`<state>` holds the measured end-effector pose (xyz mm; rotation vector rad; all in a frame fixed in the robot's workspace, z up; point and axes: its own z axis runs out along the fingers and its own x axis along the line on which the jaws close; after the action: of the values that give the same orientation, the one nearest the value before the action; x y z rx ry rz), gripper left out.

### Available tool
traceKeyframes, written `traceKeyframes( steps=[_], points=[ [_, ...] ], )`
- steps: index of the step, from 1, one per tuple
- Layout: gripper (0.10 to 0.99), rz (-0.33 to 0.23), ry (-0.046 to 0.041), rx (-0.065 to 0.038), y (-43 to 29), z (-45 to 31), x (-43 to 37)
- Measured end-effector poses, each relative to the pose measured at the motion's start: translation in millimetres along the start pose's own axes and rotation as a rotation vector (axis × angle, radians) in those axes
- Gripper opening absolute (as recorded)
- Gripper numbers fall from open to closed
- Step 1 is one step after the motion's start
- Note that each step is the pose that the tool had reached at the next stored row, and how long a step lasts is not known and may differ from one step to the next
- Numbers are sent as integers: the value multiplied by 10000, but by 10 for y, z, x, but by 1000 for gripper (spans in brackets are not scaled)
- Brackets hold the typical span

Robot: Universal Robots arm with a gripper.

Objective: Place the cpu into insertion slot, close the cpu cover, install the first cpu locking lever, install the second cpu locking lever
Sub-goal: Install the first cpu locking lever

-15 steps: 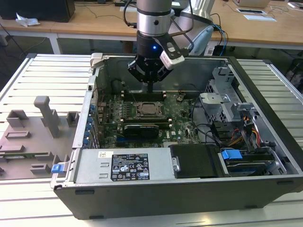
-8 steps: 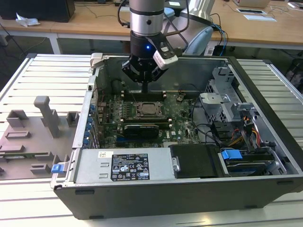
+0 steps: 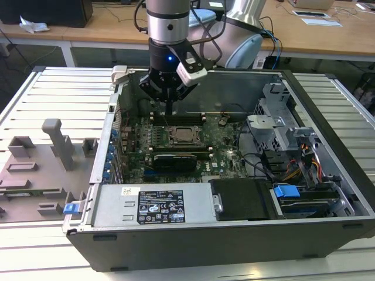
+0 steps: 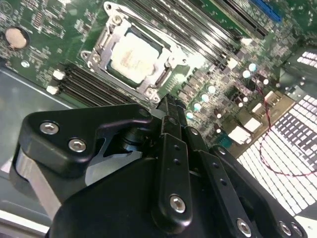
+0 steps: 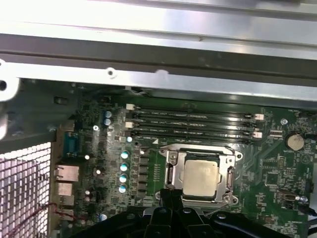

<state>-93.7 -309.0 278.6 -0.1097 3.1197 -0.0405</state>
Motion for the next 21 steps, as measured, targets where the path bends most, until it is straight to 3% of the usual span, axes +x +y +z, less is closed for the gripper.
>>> traceKeyframes(
  steps=[3, 12, 14, 16, 21],
  points=[
    [106, 2, -9, -79, 8, -1, 102],
    [106, 1, -8, -78, 33, 59, 182],
    [106, 2, -8, -85, 74, 81, 269],
    [106, 2, -7, -84, 102, 105, 300],
    [106, 1, -7, -87, 187, 161, 312]
  ],
)
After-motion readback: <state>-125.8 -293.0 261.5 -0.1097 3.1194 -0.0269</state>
